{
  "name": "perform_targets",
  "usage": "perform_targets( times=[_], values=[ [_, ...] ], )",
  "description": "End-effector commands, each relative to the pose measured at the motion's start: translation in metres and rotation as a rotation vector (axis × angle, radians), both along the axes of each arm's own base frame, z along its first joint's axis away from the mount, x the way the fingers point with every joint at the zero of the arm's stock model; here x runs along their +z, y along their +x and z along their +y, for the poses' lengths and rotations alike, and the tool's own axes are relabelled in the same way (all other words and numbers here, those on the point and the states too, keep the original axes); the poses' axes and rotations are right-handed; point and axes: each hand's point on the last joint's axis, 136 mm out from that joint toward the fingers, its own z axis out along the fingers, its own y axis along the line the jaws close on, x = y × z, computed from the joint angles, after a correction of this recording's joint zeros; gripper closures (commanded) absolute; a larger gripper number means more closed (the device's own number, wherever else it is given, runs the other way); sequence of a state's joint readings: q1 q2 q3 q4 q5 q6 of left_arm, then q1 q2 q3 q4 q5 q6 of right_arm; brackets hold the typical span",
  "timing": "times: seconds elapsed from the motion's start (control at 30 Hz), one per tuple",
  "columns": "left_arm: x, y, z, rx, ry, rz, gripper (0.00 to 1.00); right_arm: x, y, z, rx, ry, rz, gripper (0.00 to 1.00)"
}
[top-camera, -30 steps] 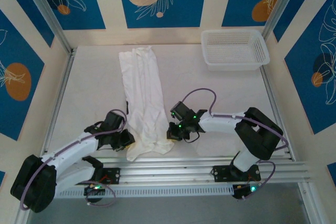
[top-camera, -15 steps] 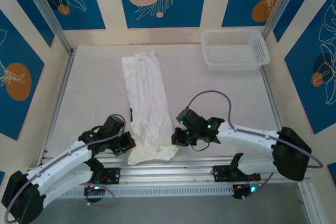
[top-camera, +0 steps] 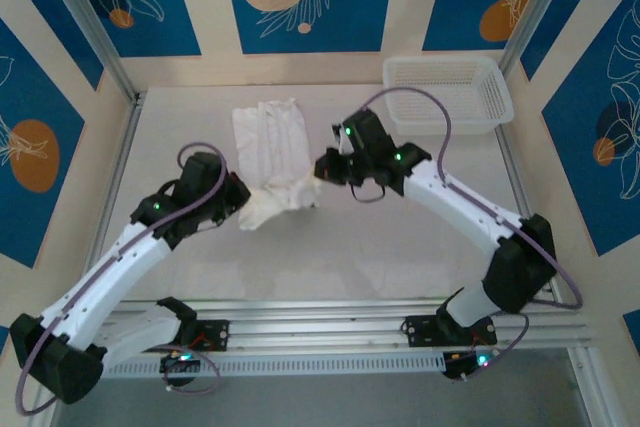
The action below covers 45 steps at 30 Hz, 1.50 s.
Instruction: Fold the inside-out t-shirt
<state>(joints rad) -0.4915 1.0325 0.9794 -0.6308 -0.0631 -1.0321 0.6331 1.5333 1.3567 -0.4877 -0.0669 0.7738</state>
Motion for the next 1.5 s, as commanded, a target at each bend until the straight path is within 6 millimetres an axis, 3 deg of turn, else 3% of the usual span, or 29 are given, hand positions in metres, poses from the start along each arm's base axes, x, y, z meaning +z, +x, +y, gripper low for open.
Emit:
perform_targets(
  times=[0.0, 0.1, 0.2, 0.33, 0.4, 0.43, 0.5, 0.53, 0.6, 0.7, 0.77, 0.87, 1.0, 1.13, 1.23, 1.33, 1.47],
  values=[
    [0.016, 0.055, 0.033, 0.130, 0.055, -0.120, 1.00, 0.015, 0.047, 0.012, 0.059, 0.009, -0.073, 1.00],
    [0.021, 0.105, 0.050, 0.198, 0.043, -0.157, 1.00, 0.021, 0.102, 0.023, 0.047, 0.046, -0.076, 1.00],
    [0.015, 0.151, 0.064, 0.235, 0.090, -0.157, 1.00, 0.009, 0.148, 0.032, 0.033, 0.063, -0.049, 1.00],
    [-0.016, 0.214, 0.068, 0.225, 0.078, -0.107, 1.00, -0.020, 0.197, 0.042, 0.030, 0.077, -0.023, 0.95],
    [-0.034, 0.244, 0.062, 0.193, 0.043, -0.102, 1.00, -0.037, 0.218, 0.038, 0.004, 0.078, -0.009, 0.90],
    [-0.043, 0.261, 0.060, 0.182, 0.028, -0.104, 1.00, -0.044, 0.229, 0.038, 0.001, 0.094, -0.017, 0.84],
    [-0.060, 0.286, 0.063, 0.186, 0.016, -0.096, 0.95, -0.052, 0.245, 0.037, 0.008, 0.134, -0.036, 0.60],
    [-0.068, 0.296, 0.069, 0.209, 0.009, -0.088, 0.88, -0.052, 0.252, 0.038, 0.034, 0.160, -0.059, 0.39],
    [-0.072, 0.316, 0.079, 0.237, -0.015, -0.133, 0.72, -0.046, 0.261, 0.034, 0.058, 0.182, -0.093, 0.18],
    [-0.063, 0.339, 0.091, 0.251, -0.027, -0.195, 0.53, -0.024, 0.268, 0.018, 0.074, 0.215, -0.138, 0.14],
    [-0.049, 0.347, 0.091, 0.212, -0.024, -0.212, 0.48, -0.004, 0.269, 0.002, 0.058, 0.233, -0.146, 0.14],
    [-0.021, 0.333, 0.091, 0.170, -0.029, -0.236, 0.46, 0.011, 0.252, -0.015, 0.056, 0.208, -0.117, 0.14],
    [-0.020, 0.267, 0.088, 0.164, -0.045, -0.199, 0.46, -0.028, 0.202, -0.017, 0.056, 0.111, -0.031, 0.15],
    [-0.066, 0.188, 0.078, 0.106, 0.023, -0.056, 0.46, -0.080, 0.150, -0.013, 0.044, 0.041, 0.031, 0.15],
    [-0.099, 0.149, 0.066, 0.029, 0.065, 0.033, 0.45, -0.115, 0.124, -0.005, 0.050, -0.001, 0.088, 0.16],
    [-0.130, 0.131, 0.060, -0.003, 0.077, 0.096, 0.45, -0.143, 0.108, 0.009, 0.066, -0.019, 0.140, 0.16],
    [-0.159, 0.136, 0.032, -0.091, -0.007, 0.130, 0.44, -0.181, 0.103, 0.007, 0.018, -0.087, 0.189, 0.17]
  ],
)
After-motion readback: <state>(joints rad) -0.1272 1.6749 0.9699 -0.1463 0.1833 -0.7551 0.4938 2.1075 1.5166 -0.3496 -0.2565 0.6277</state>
